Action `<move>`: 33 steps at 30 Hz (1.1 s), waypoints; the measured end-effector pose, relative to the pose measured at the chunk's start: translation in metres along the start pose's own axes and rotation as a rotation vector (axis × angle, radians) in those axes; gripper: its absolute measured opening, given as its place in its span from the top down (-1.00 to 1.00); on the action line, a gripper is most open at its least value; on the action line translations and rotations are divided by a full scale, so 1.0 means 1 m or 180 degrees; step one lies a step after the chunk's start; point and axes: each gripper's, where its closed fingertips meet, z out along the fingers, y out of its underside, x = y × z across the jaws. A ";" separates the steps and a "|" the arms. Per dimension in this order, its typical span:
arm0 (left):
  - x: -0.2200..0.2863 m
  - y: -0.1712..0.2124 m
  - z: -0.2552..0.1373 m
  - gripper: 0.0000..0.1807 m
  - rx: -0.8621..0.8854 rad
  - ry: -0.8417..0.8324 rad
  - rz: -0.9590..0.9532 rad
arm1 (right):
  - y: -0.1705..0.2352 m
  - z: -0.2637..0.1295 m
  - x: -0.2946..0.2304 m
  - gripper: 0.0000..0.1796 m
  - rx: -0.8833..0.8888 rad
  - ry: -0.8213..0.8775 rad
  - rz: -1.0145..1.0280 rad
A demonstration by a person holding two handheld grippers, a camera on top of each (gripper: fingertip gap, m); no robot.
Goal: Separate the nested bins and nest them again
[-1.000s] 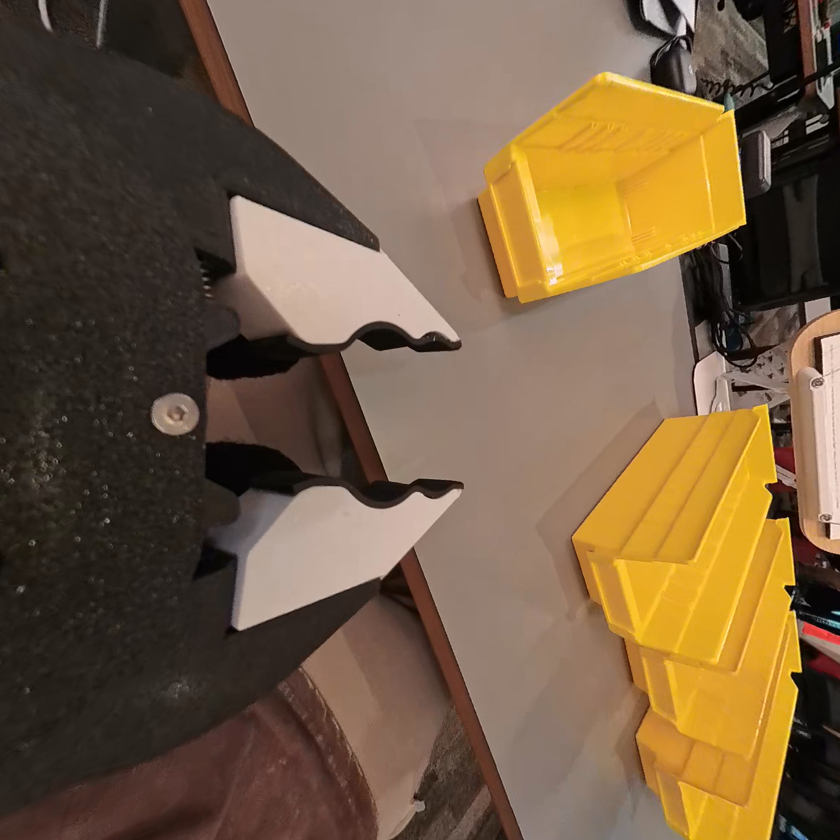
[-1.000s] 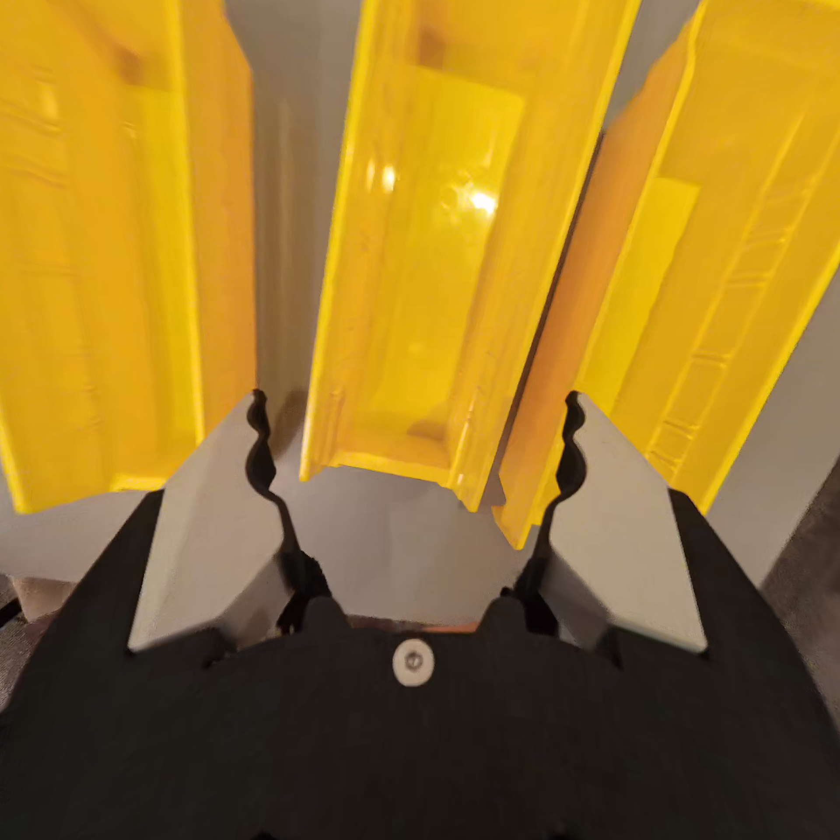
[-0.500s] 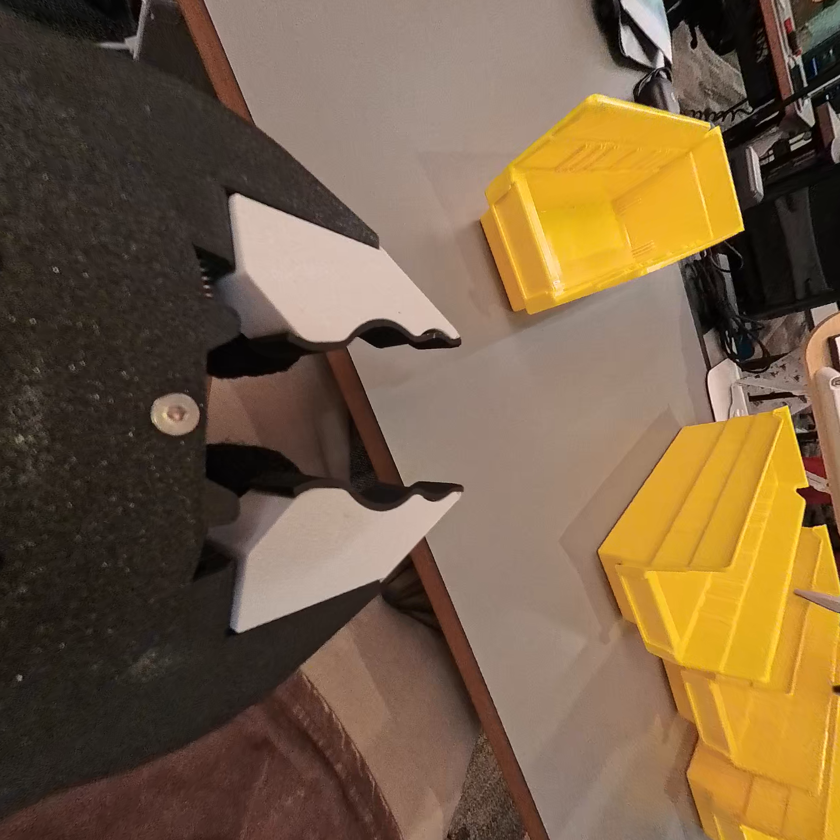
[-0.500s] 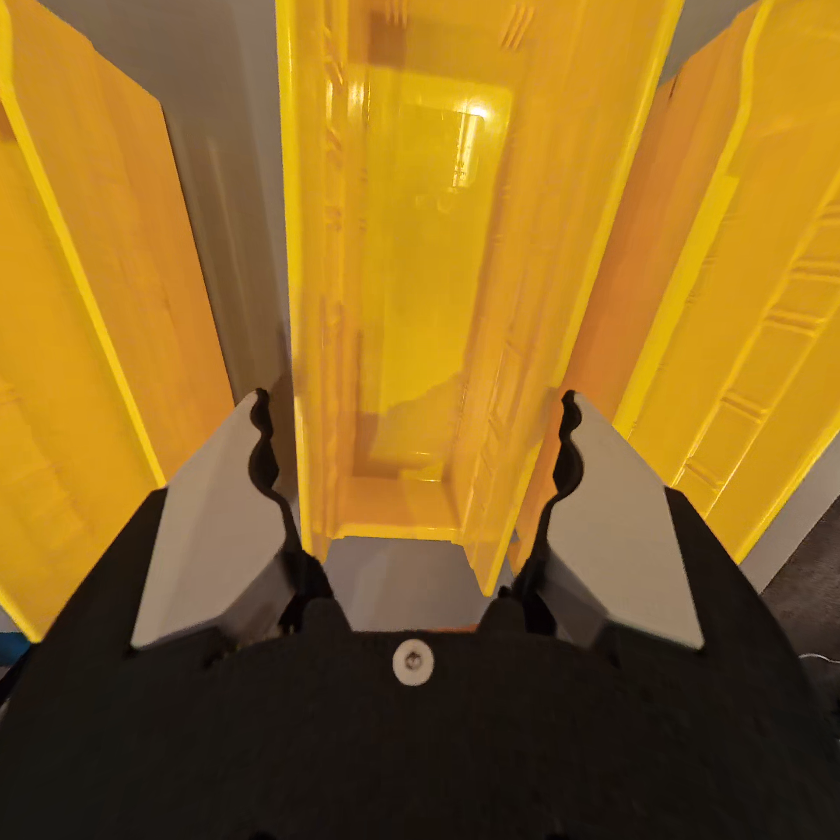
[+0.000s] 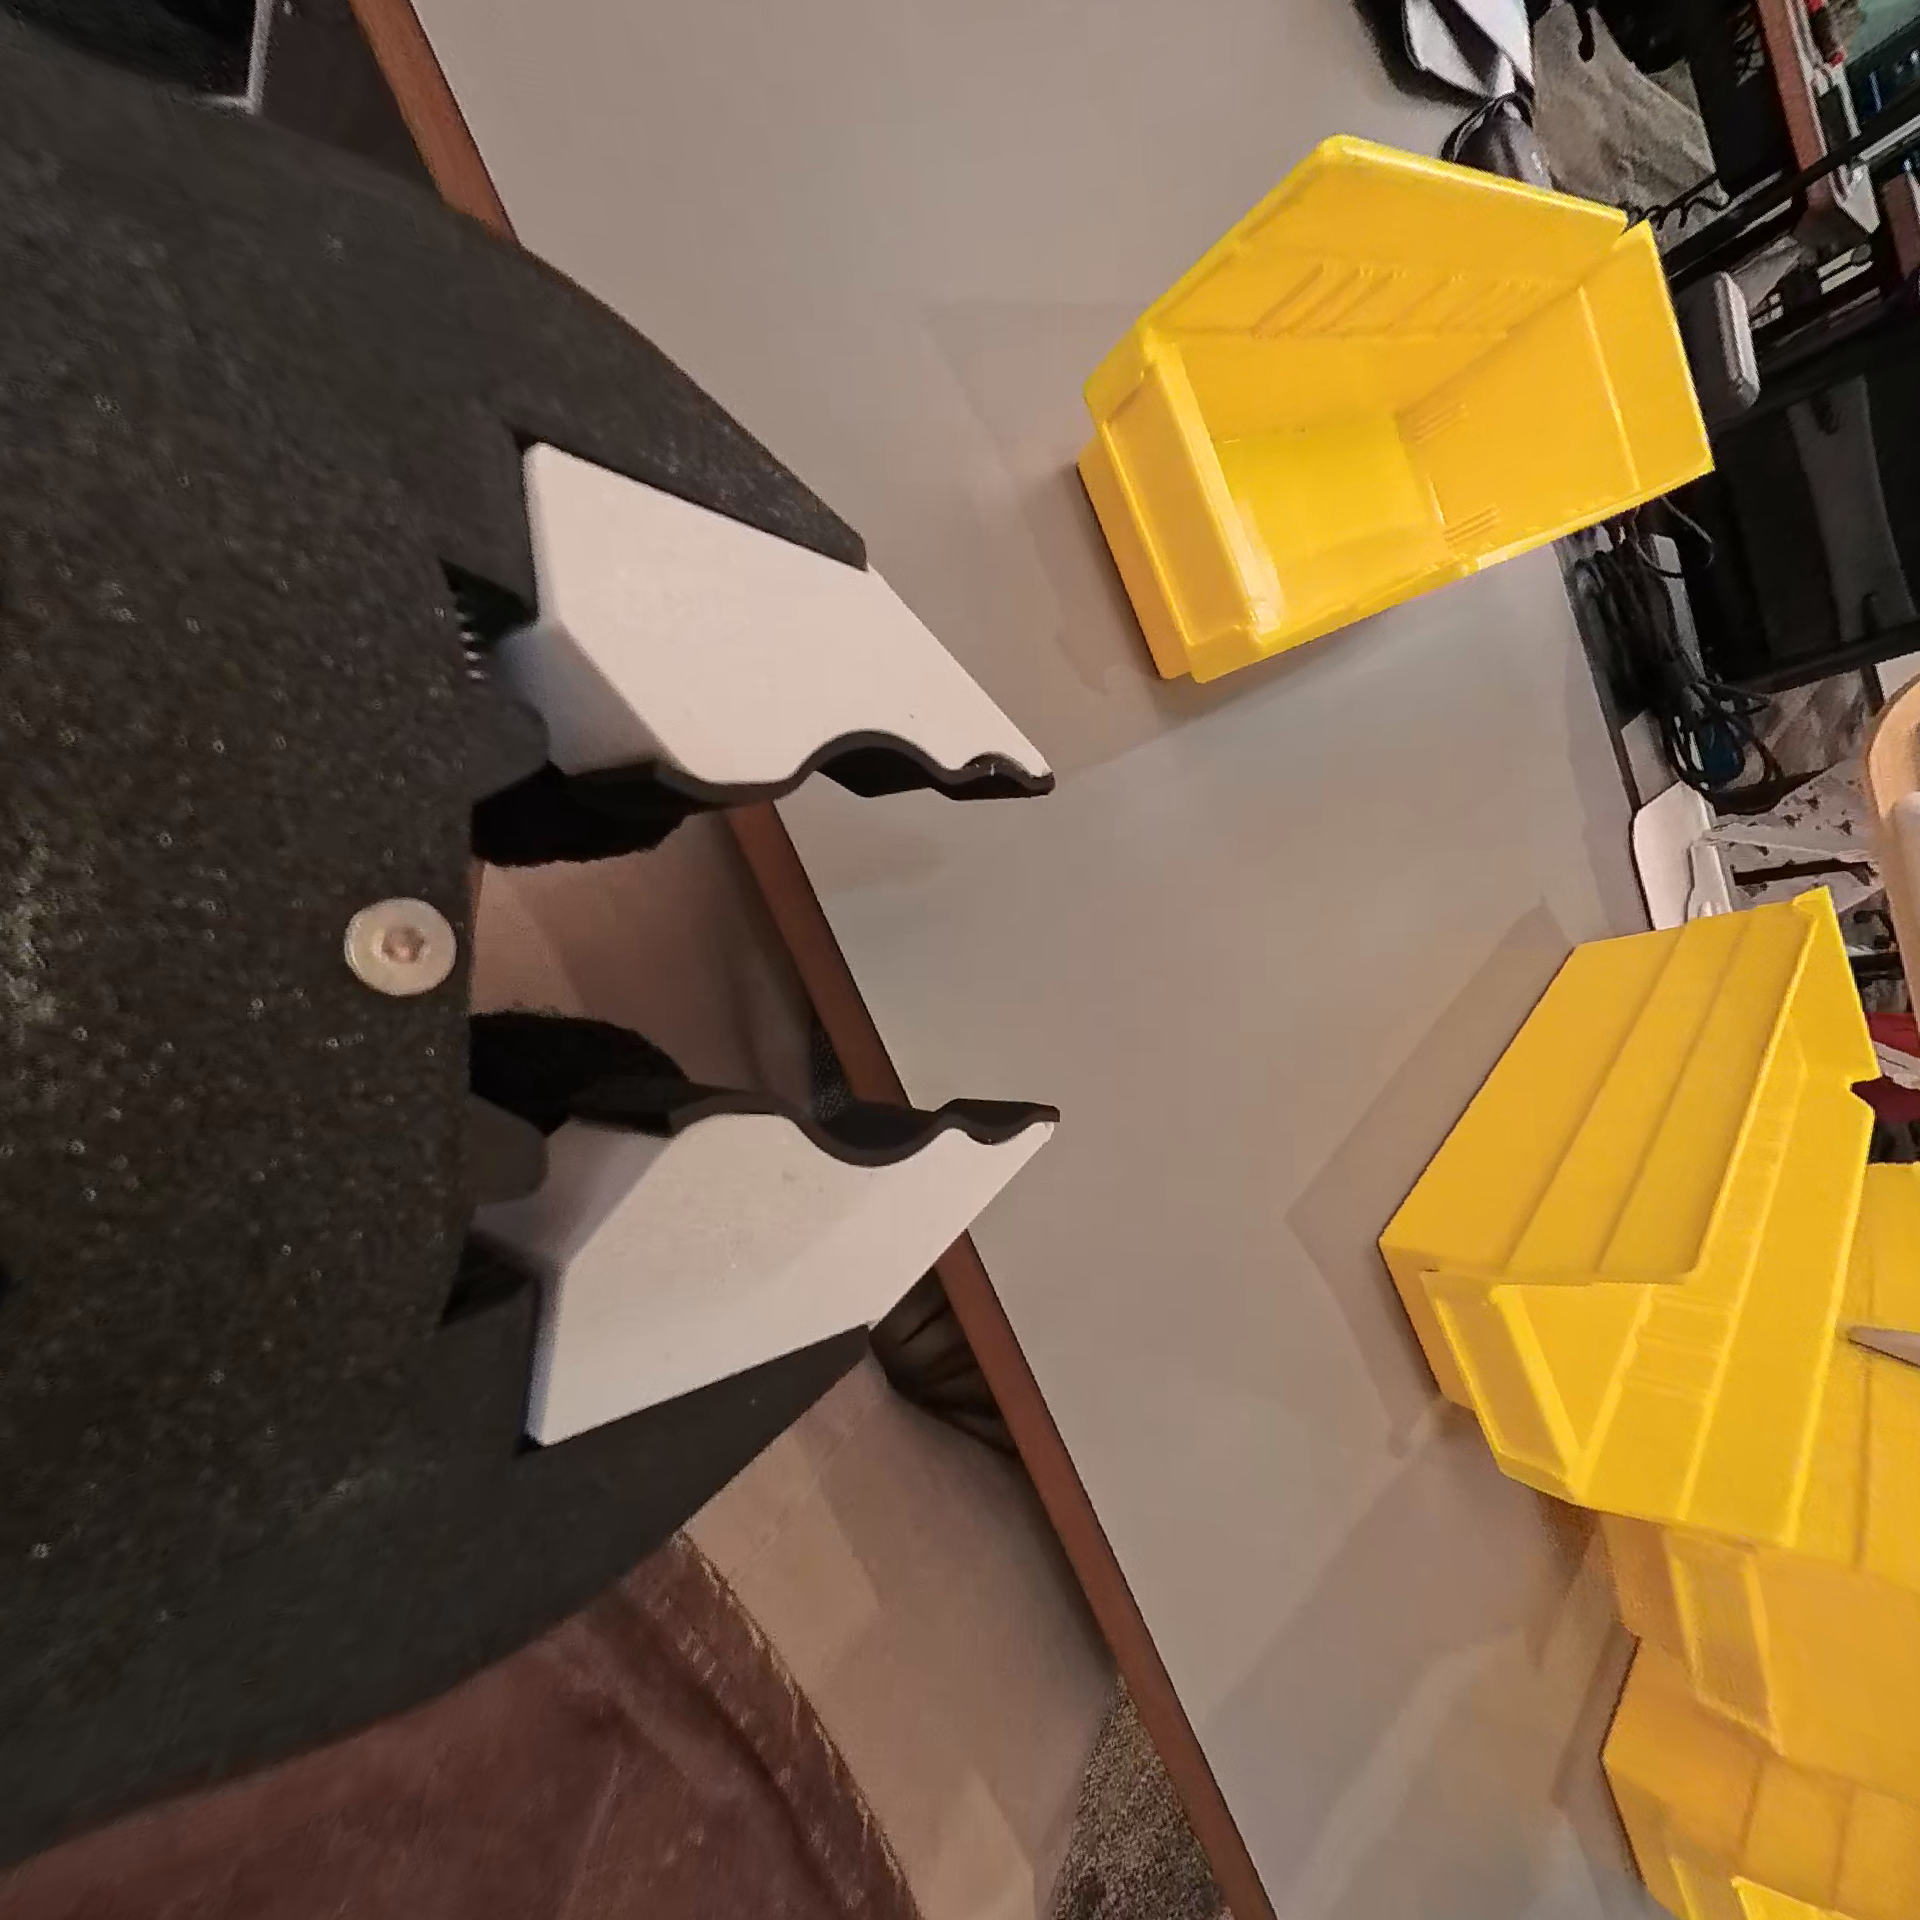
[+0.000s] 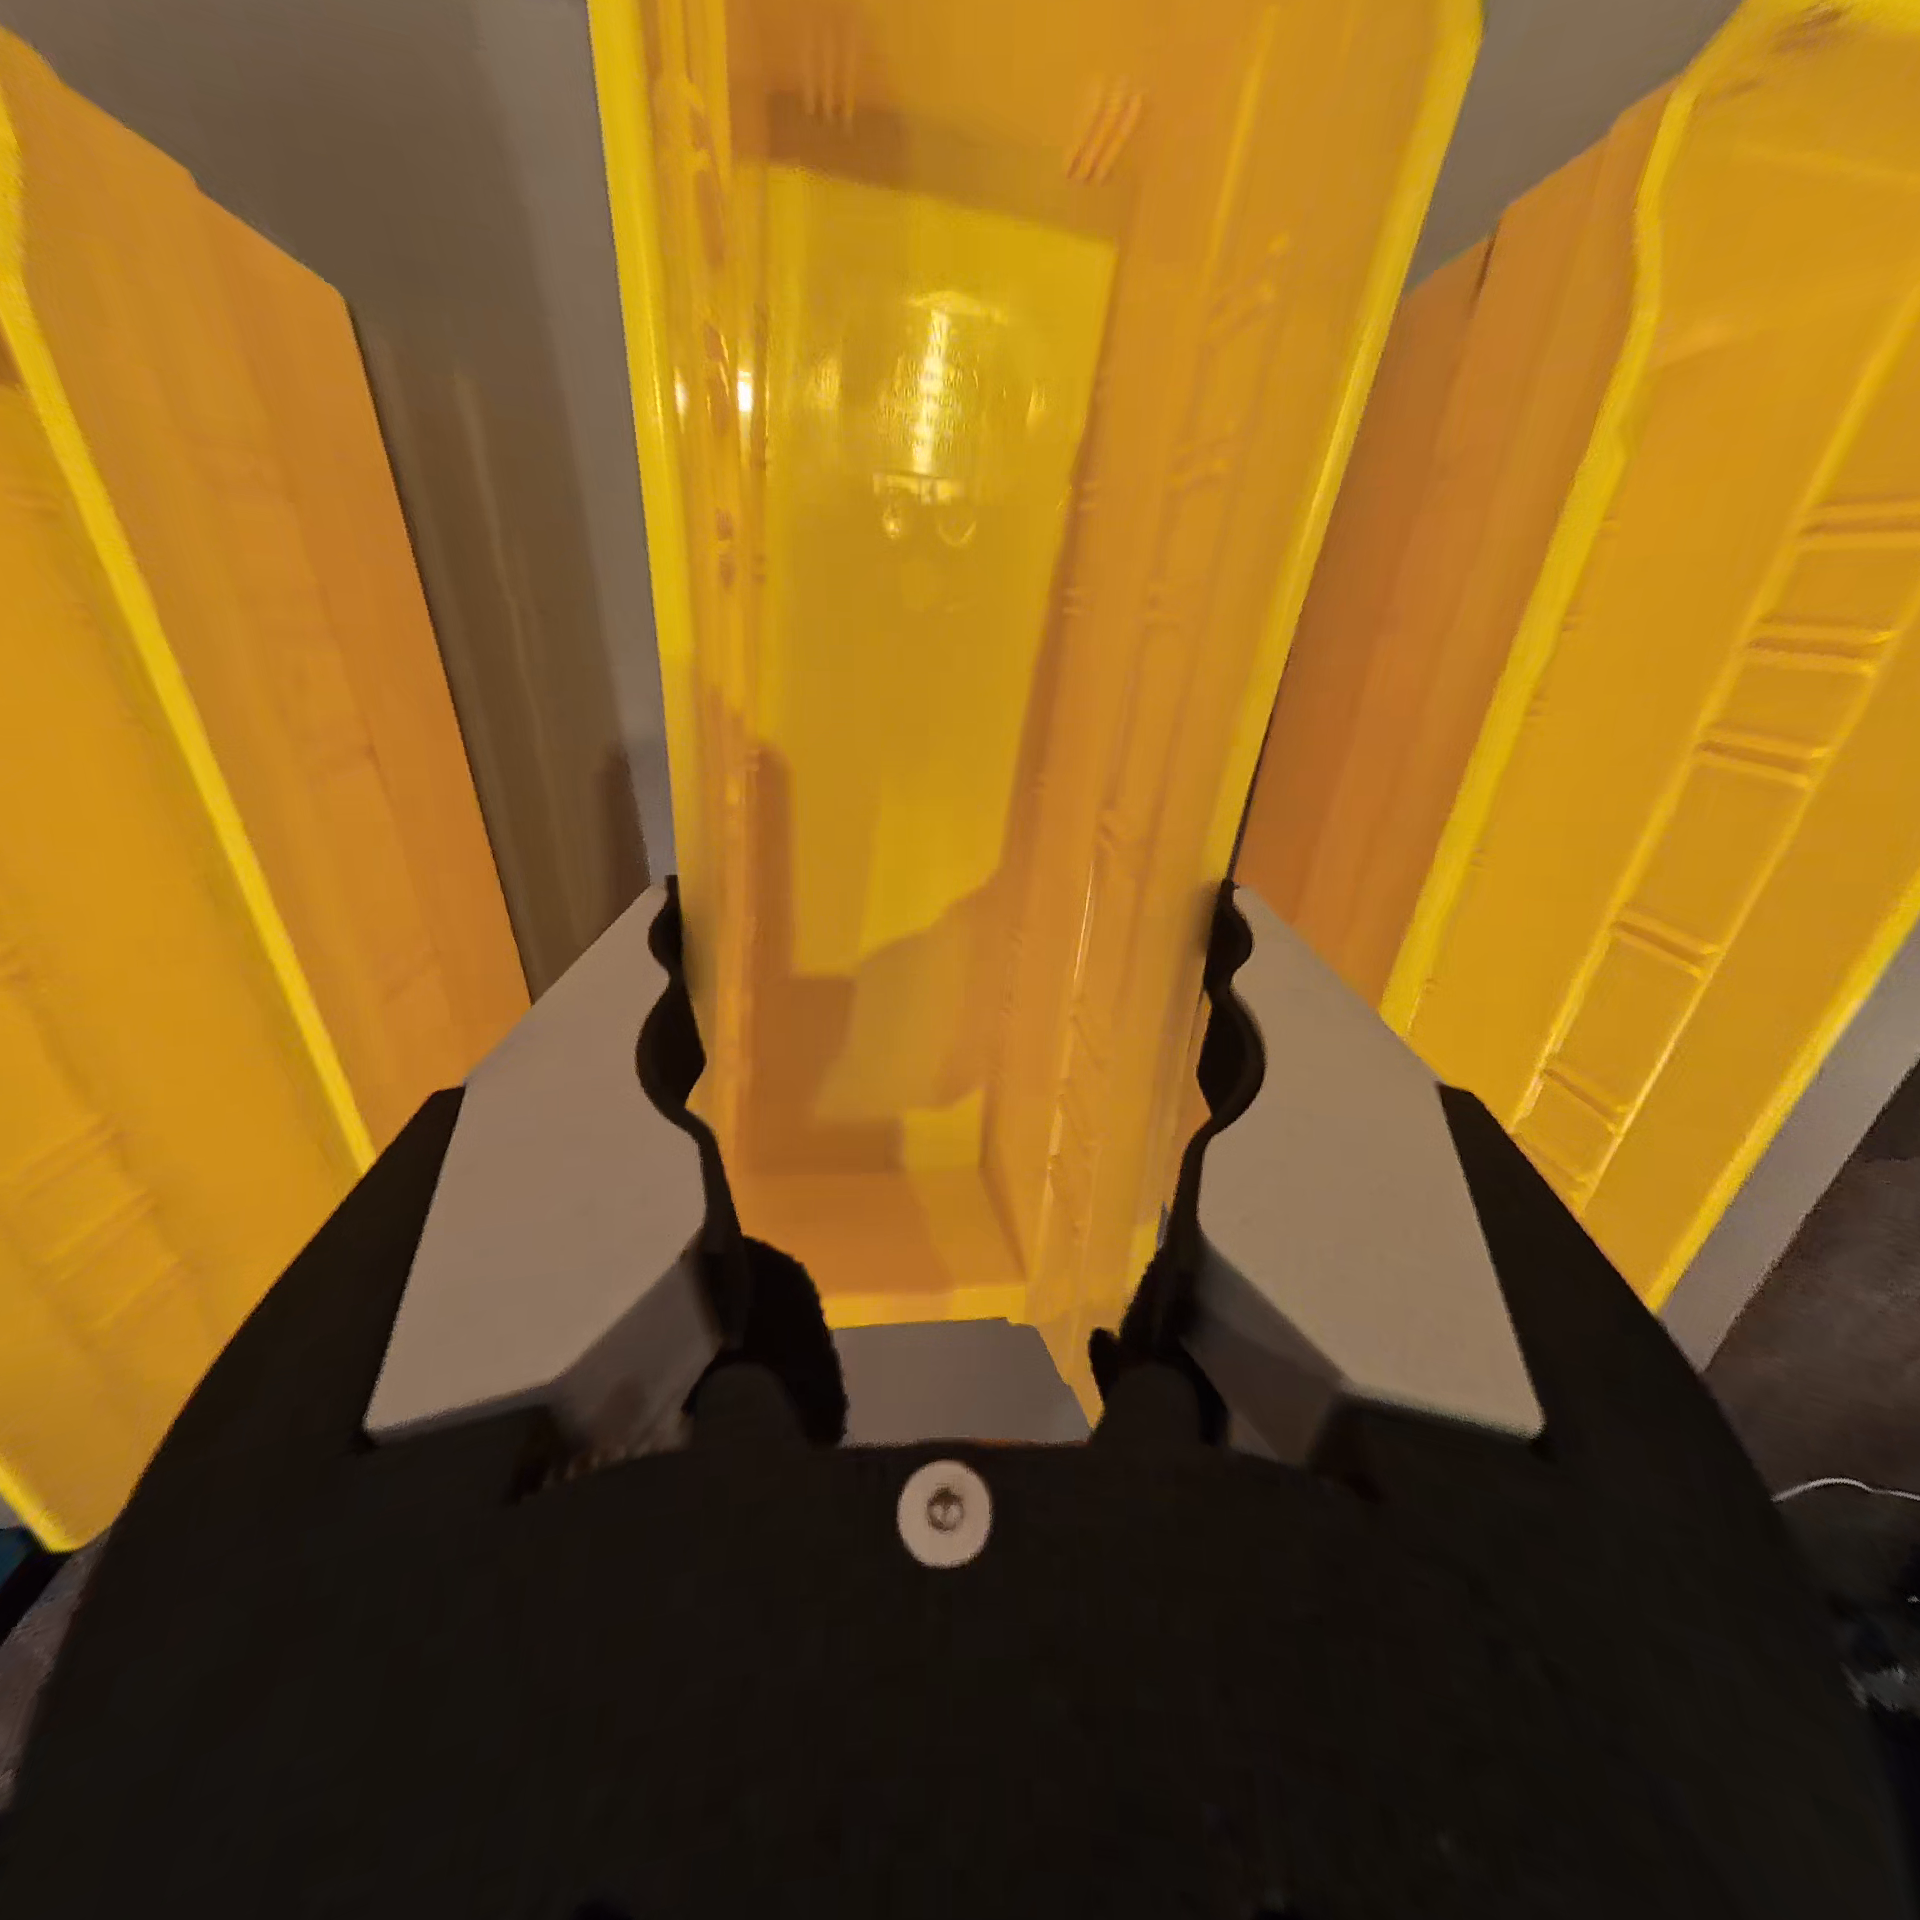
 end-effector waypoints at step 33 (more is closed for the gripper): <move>0.008 -0.003 0.002 0.39 0.0003 0.0119 -0.0037 | 0.025 -0.113 -0.156 -0.13 0.0417 0.0089 -0.0362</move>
